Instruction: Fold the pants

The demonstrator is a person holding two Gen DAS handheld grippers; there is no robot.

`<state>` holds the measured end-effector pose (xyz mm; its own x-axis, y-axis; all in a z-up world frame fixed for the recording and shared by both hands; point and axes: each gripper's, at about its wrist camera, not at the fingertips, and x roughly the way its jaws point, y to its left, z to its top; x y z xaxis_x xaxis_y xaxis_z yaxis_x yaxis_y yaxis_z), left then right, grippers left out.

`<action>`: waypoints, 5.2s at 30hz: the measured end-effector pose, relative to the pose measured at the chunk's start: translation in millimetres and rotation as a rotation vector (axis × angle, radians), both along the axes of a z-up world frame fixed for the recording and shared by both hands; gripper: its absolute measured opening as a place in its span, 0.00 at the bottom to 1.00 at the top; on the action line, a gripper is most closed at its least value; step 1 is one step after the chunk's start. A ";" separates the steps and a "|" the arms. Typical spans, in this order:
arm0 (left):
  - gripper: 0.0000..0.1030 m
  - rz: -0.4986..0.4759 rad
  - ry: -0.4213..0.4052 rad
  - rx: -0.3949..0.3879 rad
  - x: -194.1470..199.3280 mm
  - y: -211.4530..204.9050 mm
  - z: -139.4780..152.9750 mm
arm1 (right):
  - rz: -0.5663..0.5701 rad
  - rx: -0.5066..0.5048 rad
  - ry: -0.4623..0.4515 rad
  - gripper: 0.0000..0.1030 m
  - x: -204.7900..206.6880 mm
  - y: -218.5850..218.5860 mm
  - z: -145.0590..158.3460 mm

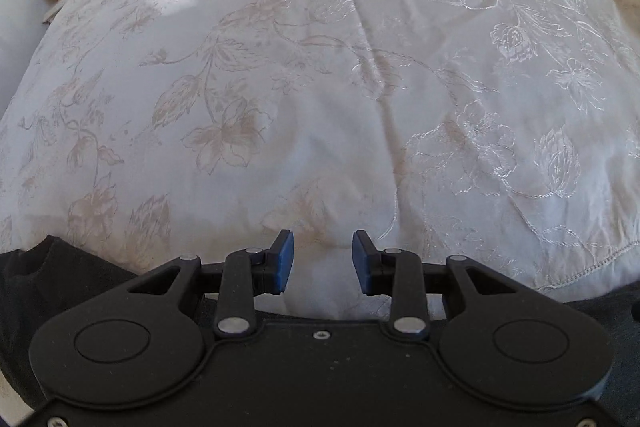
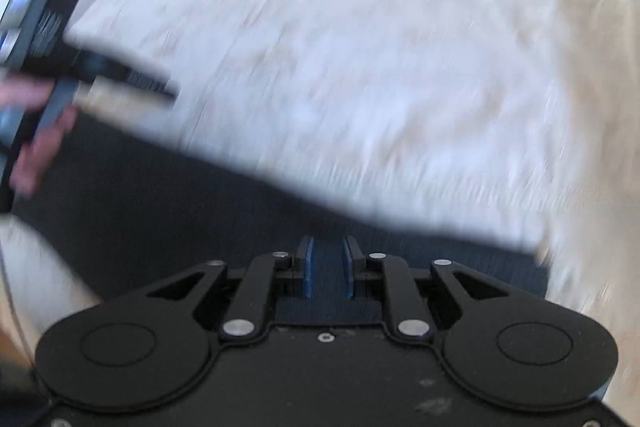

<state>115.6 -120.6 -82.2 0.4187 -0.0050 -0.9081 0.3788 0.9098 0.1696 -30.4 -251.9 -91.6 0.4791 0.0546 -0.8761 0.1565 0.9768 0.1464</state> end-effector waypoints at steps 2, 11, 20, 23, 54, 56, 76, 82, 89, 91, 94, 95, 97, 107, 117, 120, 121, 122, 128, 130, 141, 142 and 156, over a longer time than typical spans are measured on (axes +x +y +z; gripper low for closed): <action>0.42 0.014 0.003 0.002 0.5 7.3 2.4 | -0.009 0.022 -0.010 0.19 22.3 -4.6 -1.1; 0.42 0.070 0.006 -0.022 6.3 33.0 13.1 | 0.153 0.100 0.110 0.19 85.3 20.2 -41.9; 0.42 0.009 0.039 -0.034 -0.3 17.1 -5.6 | 0.276 0.052 0.095 0.18 27.0 58.3 -33.9; 0.42 0.016 0.097 0.006 -11.5 24.4 -24.7 | 0.237 0.063 0.110 0.18 20.9 54.7 -41.6; 0.42 0.052 -0.013 -0.011 -75.6 55.3 -3.3 | -0.082 0.030 0.096 0.10 37.4 10.7 -55.1; 0.42 0.027 -0.011 -0.009 -81.1 53.4 -2.9 | -0.148 0.033 0.072 0.01 50.7 0.2 -59.8; 0.44 0.056 -0.015 0.034 -14.5 24.3 -17.8 | -0.297 -0.076 0.093 0.04 -21.0 -59.0 -39.0; 0.44 -0.027 -0.020 -0.005 -53.7 25.1 4.7 | -0.483 0.038 -0.011 0.23 -70.5 -103.1 0.2; 0.44 -0.210 0.026 -0.014 -113.8 0.6 -6.2 | -0.545 0.082 0.039 0.27 -155.7 -87.8 6.6; 0.44 -0.249 0.047 0.019 -122.8 -8.9 -21.4 | -0.558 0.110 0.037 0.29 -173.8 -79.5 5.2; 0.44 -0.249 0.061 0.072 -122.7 -16.9 -41.3 | -0.561 0.154 0.068 0.31 -185.4 -69.8 -3.1; 0.44 -0.235 0.062 0.071 -119.8 -17.6 -42.6 | -0.560 0.167 0.079 0.32 -187.7 -67.0 -6.7; 0.44 -0.203 0.075 0.054 -113.1 -18.2 -39.5 | -0.552 0.193 0.095 0.32 -188.8 -61.3 -13.3; 0.44 -0.086 0.086 0.029 -85.9 20.5 -16.5 | -0.593 0.273 0.094 0.37 -161.6 -69.6 -38.9; 0.44 -0.036 0.100 0.038 -88.2 45.8 -12.3 | -0.581 0.320 0.000 0.37 -196.3 -42.7 -16.1; 0.44 -0.064 0.091 0.042 -89.5 44.3 -9.6 | -0.597 0.356 -0.017 0.37 -185.2 -42.1 -20.5; 0.44 -0.072 0.086 0.041 -89.6 43.8 -8.0 | -0.604 0.360 -0.027 0.37 -181.6 -41.2 -21.8; 0.44 -0.079 0.082 0.039 -93.4 44.6 -4.8 | -0.611 0.359 -0.033 0.37 -177.9 -40.3 -23.4; 0.44 -0.110 0.053 0.027 -101.9 47.0 7.0 | -0.726 0.337 -0.020 0.37 -166.7 -45.1 -30.5; 0.44 -0.104 0.051 0.023 -102.6 50.5 7.6 | -0.774 0.364 -0.037 0.37 -173.3 -48.0 -30.1; 0.44 -0.054 0.064 0.004 -93.2 91.6 11.5 | -0.929 0.402 -0.115 0.33 -166.7 -66.8 -42.6; 0.44 -0.051 0.066 0.001 -89.8 95.7 9.8 | -0.916 0.375 -0.122 0.21 -166.1 -63.5 -37.6; 0.44 -0.075 0.098 -0.064 -36.0 190.6 8.5 | -0.466 -0.074 -0.229 0.09 -59.4 105.3 86.0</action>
<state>79.6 70.0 -73.7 0.3244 -0.0924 -0.9414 0.4578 0.8862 0.0707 -89.8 -146.5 -5.7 0.6177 -0.2684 -0.7392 0.5490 0.8201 0.1610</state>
